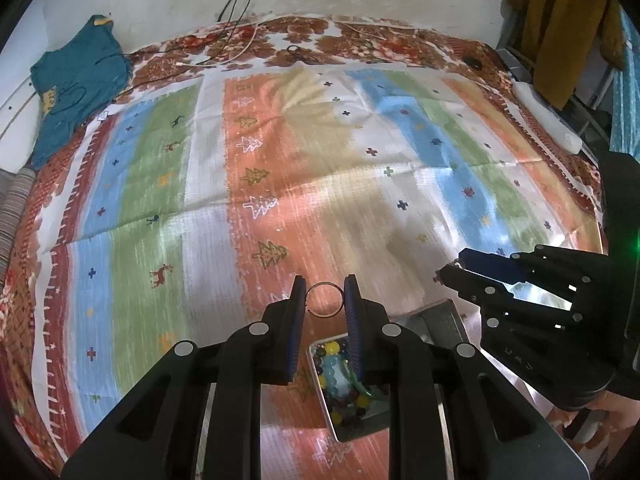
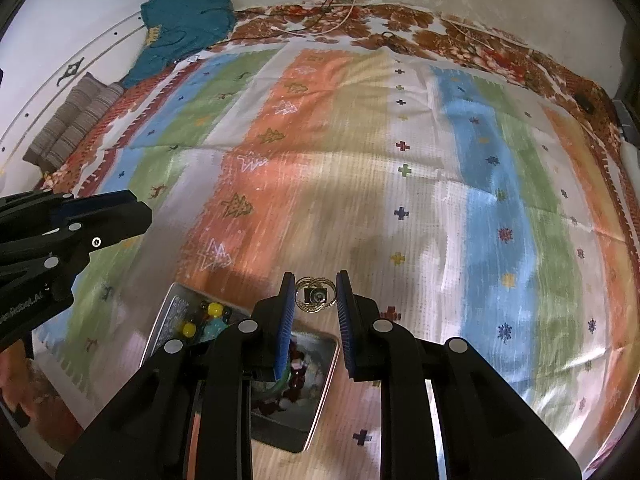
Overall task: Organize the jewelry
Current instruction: 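Carry both held rings over the silver tin, then open both tools to drop the rings into the silver tin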
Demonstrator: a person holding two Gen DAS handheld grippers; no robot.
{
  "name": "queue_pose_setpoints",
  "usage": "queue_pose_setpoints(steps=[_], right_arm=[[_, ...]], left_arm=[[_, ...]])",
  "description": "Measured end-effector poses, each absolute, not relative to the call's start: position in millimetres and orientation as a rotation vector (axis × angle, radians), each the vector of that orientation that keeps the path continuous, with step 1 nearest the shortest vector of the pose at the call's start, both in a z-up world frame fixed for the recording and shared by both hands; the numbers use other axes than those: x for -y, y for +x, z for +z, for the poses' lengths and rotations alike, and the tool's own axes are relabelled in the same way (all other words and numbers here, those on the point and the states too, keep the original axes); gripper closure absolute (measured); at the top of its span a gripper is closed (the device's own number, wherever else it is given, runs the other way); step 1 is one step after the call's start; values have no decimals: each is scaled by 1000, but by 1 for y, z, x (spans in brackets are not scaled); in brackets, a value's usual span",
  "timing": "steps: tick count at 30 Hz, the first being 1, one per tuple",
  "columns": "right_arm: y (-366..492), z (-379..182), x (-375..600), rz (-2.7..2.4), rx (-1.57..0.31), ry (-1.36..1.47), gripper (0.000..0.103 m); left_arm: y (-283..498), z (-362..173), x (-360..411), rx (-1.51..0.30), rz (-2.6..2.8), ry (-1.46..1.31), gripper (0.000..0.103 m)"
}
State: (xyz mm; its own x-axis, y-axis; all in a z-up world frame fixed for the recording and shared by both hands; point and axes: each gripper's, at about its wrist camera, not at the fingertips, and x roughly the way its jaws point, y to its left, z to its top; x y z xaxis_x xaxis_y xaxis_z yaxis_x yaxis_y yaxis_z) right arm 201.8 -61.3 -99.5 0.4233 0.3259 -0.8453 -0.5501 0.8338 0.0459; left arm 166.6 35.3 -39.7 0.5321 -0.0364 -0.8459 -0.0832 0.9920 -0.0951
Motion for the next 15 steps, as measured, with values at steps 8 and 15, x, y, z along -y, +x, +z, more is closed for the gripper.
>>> queue_pose_setpoints(steps=[8, 15], right_arm=[[185, -96, 65, 578, -980, -252, 81], [173, -94, 68, 605, -981, -240, 81]], left_arm=[[149, -33, -21, -986, -2, -110, 84], [138, -27, -15, -972, -26, -121, 84]])
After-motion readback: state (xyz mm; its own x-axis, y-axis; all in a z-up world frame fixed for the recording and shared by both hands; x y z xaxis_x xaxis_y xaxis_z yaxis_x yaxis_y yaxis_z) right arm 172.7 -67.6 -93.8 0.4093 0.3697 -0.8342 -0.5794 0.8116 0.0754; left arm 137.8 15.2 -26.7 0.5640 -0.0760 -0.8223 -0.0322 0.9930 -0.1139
